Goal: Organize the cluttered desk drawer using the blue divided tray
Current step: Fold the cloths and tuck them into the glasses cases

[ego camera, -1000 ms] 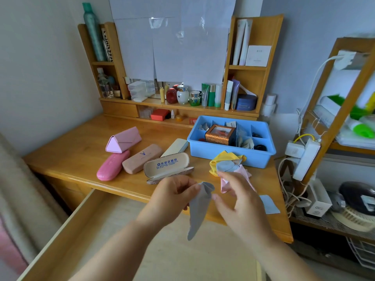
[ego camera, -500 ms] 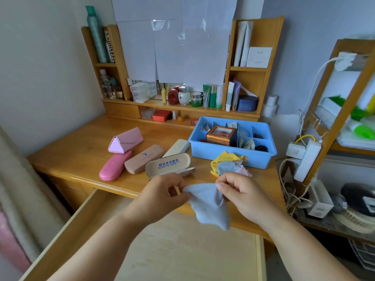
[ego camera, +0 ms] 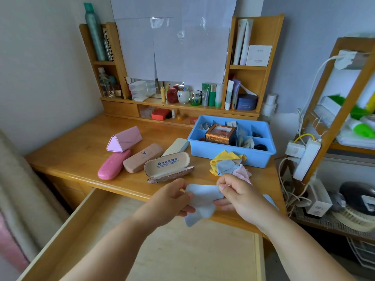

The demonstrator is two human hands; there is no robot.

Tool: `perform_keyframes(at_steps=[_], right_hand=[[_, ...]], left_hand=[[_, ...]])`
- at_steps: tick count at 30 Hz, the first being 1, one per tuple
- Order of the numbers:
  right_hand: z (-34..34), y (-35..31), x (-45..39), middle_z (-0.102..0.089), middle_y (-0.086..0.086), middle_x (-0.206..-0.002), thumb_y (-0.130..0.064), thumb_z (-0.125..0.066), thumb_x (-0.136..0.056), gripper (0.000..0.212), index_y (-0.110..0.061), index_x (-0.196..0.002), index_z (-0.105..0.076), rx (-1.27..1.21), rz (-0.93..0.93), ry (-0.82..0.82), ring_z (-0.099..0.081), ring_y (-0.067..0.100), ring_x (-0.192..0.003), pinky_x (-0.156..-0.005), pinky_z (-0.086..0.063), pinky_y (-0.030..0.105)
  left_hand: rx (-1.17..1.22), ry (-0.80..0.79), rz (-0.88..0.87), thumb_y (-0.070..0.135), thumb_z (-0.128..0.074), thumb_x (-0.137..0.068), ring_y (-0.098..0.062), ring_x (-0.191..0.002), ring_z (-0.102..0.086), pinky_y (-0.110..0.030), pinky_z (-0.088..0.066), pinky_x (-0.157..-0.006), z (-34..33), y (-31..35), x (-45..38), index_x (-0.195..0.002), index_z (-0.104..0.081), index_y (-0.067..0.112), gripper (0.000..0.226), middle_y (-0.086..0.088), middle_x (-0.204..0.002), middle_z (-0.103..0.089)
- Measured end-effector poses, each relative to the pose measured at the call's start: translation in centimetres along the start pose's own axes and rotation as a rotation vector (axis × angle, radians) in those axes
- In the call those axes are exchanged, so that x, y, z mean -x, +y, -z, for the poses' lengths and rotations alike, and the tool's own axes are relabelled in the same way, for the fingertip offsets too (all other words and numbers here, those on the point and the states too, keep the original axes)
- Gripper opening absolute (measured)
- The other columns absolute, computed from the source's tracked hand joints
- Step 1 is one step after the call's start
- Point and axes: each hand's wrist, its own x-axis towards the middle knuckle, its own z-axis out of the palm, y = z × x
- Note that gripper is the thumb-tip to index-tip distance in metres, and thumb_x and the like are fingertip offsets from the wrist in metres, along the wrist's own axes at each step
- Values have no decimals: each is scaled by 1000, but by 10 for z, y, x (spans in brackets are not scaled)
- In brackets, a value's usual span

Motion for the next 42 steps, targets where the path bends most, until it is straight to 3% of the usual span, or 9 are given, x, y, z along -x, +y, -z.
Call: perform_keyframes(at_steps=[4,9,12,16,19,23,29,38,42], right_hand=[[11,-6,-10,-63,-4,-74,-18,-49,-96,18,-19,-81,-60,-21,-7,67,-72,13,-68,-56,-55,24],[28,-17,-35,-69,-1,-76,-18,-50,-95,19,-23,-79,-59,50,68,146,-71,10,-78,-68,-60,40],[35,-17,-39,-71,5,-74,-24,-51,-95,20,-30,-78,-60,95,168,204,-71,21,-71,-59,-58,28],[26,8,-29,-68,2,-70,-26,-52,-92,17,-29,-77,-59,193,207,198,-66,16,-65,-66,-51,25],[9,39,-16,-65,-2,-77,-26,-56,-91,17,-28,-75,-60,310,99,111,-64,11,-74,-72,-52,34],[-5,64,-17,-63,-7,-69,-25,-55,-90,21,-32,-70,-55,404,-20,-26,-63,8,-72,-74,-51,36],[-7,63,-62,-55,-15,-65,-25,-50,-94,19,-29,-77,-58,439,4,154,-51,3,-65,-55,-39,23],[-23,86,-101,-64,4,-92,-21,-47,-95,14,-16,-104,-57,938,9,173,-60,22,-82,-61,-41,27],[-22,88,-76,-65,2,-81,-19,-65,-87,9,-13,-93,-63,798,295,395,-63,22,-72,-52,-48,30]], left_hand=[[25,65,-11,10,-63,-88,-21,-63,-71,-25,-54,-53,7,10,-12,-83,-61,7,6,-7,-69,-69],[63,189,-97,10,-67,-86,-28,-77,-71,-35,-59,-75,9,31,-44,-79,-64,7,8,-12,-78,-73],[-4,278,-163,19,-69,-84,-24,-67,-62,-35,-49,-66,10,34,-57,-78,-66,15,8,-9,-80,-73],[42,204,-173,15,-69,-85,-16,-71,-55,-31,-42,-68,3,10,-57,-83,-66,8,8,-20,-85,-70],[-32,112,-111,11,-70,-83,-9,-63,-52,-22,-42,-61,-10,-28,-49,-80,-68,11,4,-8,-73,-69],[-136,17,38,17,-67,-84,-15,-61,-53,-30,-44,-61,-15,-64,-48,-75,-64,14,10,-10,-68,-67],[-218,218,35,18,-63,-86,-6,-39,-48,-16,-38,-43,-17,-64,-79,-63,-58,16,23,3,-51,-62],[-665,286,-21,23,-56,-86,-25,-73,-56,-32,-41,-59,-32,-63,-107,-85,-55,13,10,0,-73,-58],[-744,372,-232,12,-55,-88,-30,-82,-59,-35,-43,-63,-38,-61,-91,-104,-52,12,16,-3,-97,-53]])
